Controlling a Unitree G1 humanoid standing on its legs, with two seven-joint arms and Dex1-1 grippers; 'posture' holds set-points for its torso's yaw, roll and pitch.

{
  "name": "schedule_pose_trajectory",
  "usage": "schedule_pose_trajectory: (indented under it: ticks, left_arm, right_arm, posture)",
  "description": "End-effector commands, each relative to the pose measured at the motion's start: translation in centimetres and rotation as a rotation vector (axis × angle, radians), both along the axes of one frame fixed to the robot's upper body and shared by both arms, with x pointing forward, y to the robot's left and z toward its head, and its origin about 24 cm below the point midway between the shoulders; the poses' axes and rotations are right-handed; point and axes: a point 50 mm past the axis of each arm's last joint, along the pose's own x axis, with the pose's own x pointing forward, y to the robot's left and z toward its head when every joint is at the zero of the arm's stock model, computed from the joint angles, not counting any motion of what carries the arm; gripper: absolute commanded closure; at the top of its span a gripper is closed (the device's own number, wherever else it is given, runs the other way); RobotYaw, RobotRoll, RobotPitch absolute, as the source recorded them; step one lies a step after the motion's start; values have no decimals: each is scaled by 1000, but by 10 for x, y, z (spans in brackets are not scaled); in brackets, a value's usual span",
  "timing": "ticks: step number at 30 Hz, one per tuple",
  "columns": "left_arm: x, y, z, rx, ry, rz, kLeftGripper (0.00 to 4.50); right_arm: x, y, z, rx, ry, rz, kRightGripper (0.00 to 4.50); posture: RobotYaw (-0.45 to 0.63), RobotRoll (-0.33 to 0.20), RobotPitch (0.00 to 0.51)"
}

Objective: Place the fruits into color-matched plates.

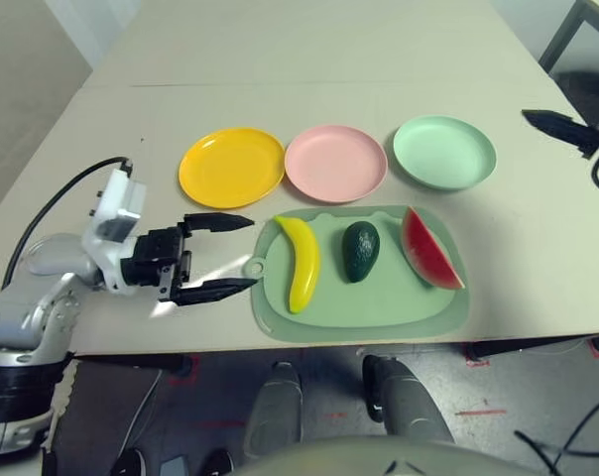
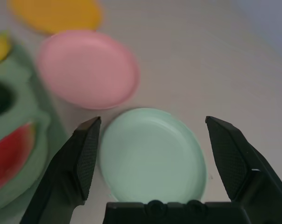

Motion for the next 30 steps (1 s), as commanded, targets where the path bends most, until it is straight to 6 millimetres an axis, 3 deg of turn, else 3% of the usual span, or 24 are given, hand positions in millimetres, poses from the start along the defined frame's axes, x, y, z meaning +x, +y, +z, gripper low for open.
schedule_pose_trajectory:
  ticks: [1, 6, 14, 23, 30]
  left_arm:
    - [5, 1, -6, 24, 4, 4, 0]
    - [5, 3, -8, 35, 15, 23, 0]
    - [6, 6, -11, 42, 17, 40, 0]
    - [3, -2, -17, 33, 53, 5, 0]
    - [17, -10, -8, 20, 19, -8, 0]
  right_arm:
    - [-1, 27, -23, -442, -30, 222, 35]
    - [2, 55, -15, -789, -196, 475, 35]
    - [-1, 80, -7, -997, -361, 755, 35]
    - [-14, 101, -22, -1036, -411, 1016, 35]
    - [-14, 111, -36, -1004, -396, 1084, 35]
  posture:
    - [-52, 0, 148]
    - [-52, 0, 145]
    - [-45, 0, 148]
    - [-51, 0, 159]
    - [-49, 0, 160]
